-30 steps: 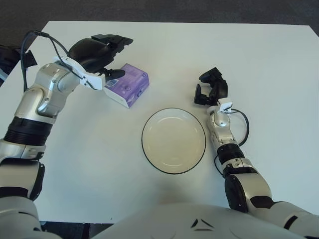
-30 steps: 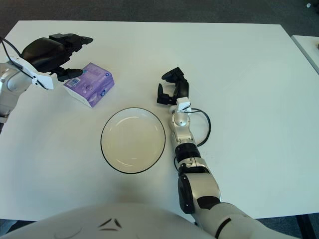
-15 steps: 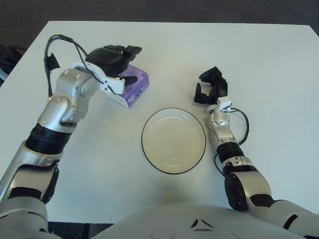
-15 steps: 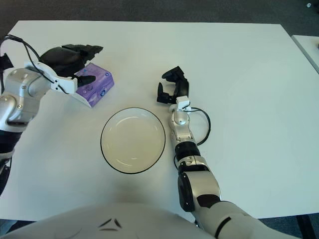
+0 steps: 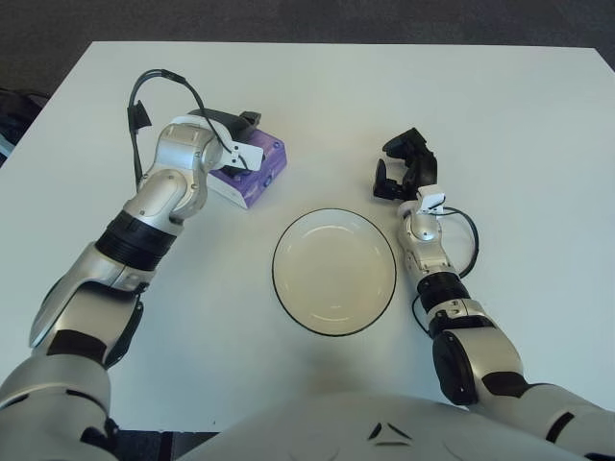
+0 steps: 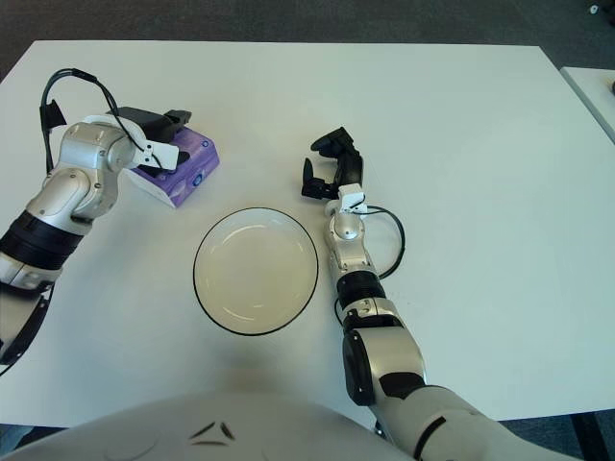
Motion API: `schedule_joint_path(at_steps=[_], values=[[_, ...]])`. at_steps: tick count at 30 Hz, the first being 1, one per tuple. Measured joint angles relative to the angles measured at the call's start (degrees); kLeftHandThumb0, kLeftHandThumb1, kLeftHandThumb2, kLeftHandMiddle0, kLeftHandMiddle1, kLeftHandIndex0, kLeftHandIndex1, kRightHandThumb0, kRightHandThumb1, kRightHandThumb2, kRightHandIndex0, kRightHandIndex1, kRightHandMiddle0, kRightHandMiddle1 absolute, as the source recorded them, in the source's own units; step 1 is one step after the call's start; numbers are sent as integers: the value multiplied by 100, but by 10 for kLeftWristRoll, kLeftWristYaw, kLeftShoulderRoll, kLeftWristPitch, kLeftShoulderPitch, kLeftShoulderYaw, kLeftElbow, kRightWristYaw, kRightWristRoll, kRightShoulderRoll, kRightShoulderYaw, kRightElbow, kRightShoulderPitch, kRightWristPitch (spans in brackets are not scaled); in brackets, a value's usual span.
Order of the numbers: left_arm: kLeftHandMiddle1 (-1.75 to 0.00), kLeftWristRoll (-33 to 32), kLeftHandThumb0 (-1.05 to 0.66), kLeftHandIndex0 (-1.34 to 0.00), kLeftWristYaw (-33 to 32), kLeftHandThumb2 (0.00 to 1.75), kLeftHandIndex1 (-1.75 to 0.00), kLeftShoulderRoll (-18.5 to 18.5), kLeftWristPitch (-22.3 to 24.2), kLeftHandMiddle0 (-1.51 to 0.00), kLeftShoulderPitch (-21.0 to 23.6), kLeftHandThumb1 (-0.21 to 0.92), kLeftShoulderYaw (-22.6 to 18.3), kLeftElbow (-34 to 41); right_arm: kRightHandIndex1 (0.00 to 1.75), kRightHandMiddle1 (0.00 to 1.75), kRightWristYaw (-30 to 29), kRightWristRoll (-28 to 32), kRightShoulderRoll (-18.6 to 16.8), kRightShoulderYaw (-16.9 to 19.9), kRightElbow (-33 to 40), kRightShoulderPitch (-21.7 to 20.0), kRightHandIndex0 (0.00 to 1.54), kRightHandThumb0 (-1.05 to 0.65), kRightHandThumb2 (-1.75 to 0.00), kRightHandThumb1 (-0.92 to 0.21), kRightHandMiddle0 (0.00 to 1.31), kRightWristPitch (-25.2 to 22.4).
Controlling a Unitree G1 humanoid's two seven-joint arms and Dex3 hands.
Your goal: Put the tissue paper into the plate.
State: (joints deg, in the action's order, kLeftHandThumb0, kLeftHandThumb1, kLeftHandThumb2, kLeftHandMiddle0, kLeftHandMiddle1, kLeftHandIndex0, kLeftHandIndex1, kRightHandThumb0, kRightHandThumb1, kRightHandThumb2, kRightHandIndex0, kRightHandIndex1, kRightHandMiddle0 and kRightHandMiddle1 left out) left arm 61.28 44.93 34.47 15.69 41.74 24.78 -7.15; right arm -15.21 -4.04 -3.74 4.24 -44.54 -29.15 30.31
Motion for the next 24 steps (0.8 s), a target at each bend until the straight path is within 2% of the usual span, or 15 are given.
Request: schedule_joint_path(at_steps=[3, 10, 24], values=[[-18, 11, -105, -2, -13, 125, -20, -9, 3, -67, 12, 92, 12, -45, 175, 158, 0, 0, 0, 0, -4, -3, 74, -1, -145, -17, 57, 1], [-17, 20, -105, 0, -30, 126, -30, -28, 9, -69, 36, 92, 24, -111, 175, 158, 0, 0, 1, 0, -15, -7, 75, -1, -145, -16, 58, 5], [-11, 38, -105, 0, -72, 124, -3, -39, 51, -63, 62, 92, 29, -169, 175, 157, 0, 0, 1, 2, -23, -12, 74, -1, -144, -17, 57, 11]])
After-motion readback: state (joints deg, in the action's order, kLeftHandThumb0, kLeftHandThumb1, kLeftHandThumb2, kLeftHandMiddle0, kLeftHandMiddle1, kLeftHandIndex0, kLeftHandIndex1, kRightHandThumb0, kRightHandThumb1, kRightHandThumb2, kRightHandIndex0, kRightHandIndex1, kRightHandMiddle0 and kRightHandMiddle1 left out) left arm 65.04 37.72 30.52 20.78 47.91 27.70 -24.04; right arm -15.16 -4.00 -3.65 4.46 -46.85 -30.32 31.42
